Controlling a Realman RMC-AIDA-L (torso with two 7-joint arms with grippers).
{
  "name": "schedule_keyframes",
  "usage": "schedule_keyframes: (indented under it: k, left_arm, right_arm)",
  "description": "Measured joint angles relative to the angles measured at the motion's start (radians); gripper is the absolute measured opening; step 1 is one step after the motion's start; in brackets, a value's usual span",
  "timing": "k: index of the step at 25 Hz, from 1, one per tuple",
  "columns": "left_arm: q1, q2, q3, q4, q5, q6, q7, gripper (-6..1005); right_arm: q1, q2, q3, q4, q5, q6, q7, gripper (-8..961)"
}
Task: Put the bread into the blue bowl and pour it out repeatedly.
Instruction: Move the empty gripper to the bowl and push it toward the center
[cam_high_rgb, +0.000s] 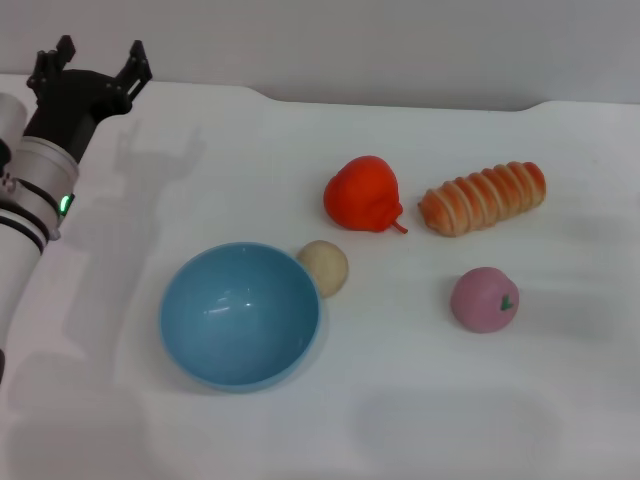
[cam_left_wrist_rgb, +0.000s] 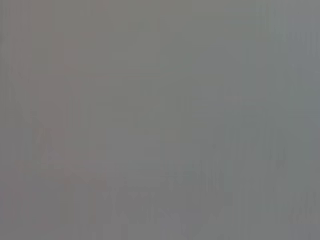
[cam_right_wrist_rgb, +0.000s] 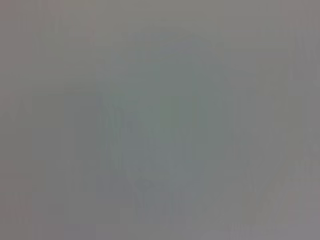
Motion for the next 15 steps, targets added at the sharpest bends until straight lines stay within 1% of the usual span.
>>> schedule_keyframes:
  k: [8,15]
  left_arm:
    - [-0.017,-0.005,-0.007,-0.058,0.001,-0.003,-0.005,875]
    - [0.016,-0.006,-0.001,-0.076,0.001,0.075,-0.017,875]
  right_arm:
    - [-0.013,0.000,-0.001,0.000,-0.003,-0.001,-0.002,565]
    - [-0.034,-0.002,-0.009,-0.006,-0.006,-0.009,-0.004,565]
